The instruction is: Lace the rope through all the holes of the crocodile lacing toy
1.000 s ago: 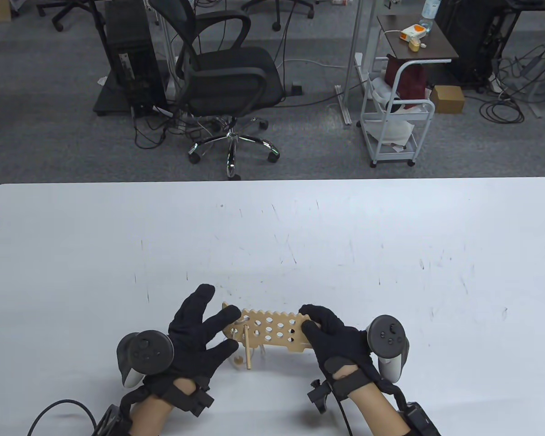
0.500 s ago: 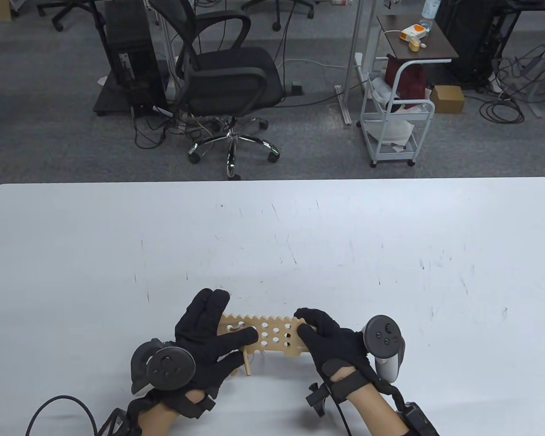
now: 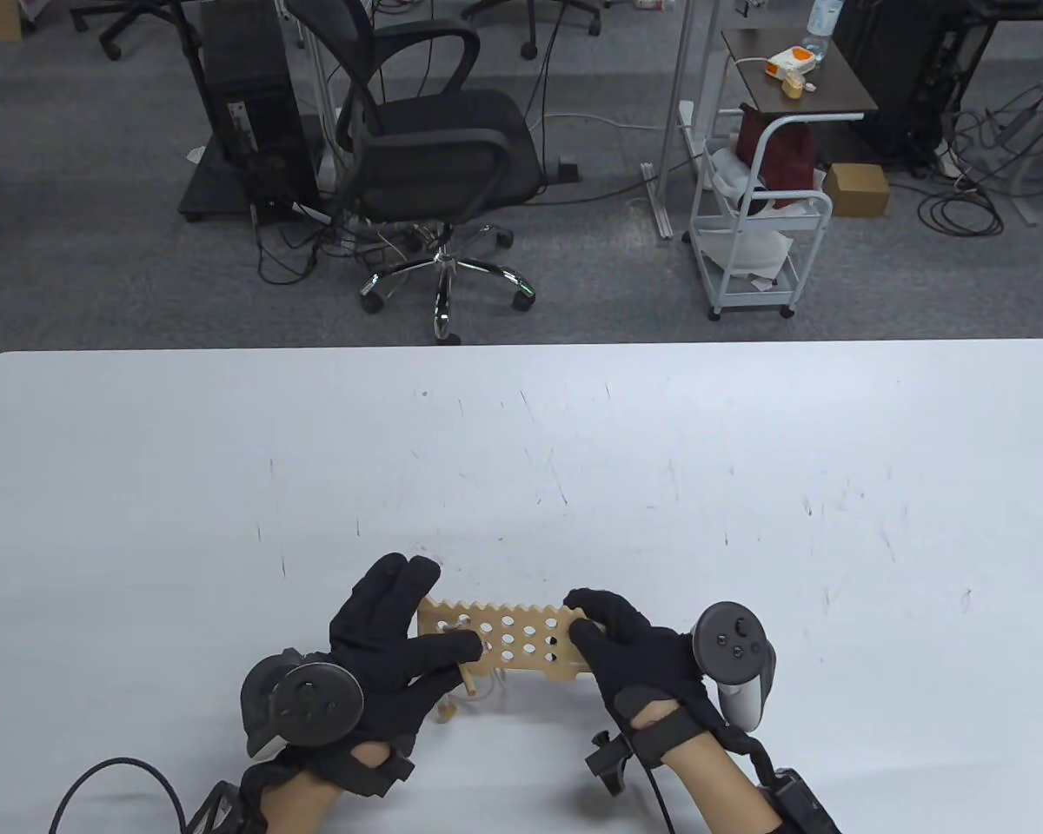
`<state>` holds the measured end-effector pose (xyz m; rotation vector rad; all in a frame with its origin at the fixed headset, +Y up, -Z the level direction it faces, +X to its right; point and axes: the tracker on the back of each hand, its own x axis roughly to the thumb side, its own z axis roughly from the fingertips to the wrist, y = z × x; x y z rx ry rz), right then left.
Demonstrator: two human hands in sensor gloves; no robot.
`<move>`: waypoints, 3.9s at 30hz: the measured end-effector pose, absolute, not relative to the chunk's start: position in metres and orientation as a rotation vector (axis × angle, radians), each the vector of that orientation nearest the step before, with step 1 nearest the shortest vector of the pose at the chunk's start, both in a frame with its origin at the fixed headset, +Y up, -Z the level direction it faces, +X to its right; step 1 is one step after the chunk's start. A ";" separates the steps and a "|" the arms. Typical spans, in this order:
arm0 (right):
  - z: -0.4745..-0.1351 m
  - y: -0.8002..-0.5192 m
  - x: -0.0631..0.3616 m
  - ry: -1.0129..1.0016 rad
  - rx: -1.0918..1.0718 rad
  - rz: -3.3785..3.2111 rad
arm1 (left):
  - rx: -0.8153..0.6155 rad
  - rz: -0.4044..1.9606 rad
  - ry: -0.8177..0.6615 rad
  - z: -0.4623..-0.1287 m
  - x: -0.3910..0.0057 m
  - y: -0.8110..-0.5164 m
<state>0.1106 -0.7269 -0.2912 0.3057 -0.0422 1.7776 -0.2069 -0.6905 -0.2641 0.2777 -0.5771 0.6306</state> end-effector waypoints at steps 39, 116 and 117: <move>-0.302 -0.730 0.131 -0.070 0.192 1.799 | 0.462 0.822 -0.216 -0.283 -0.282 -0.680; -0.330 -0.759 0.236 -0.325 -0.382 1.798 | 0.731 0.894 0.236 -0.270 -0.388 -0.668; -0.330 -0.759 0.238 -0.332 -0.394 1.797 | 0.734 0.888 0.245 -0.270 -0.390 -0.669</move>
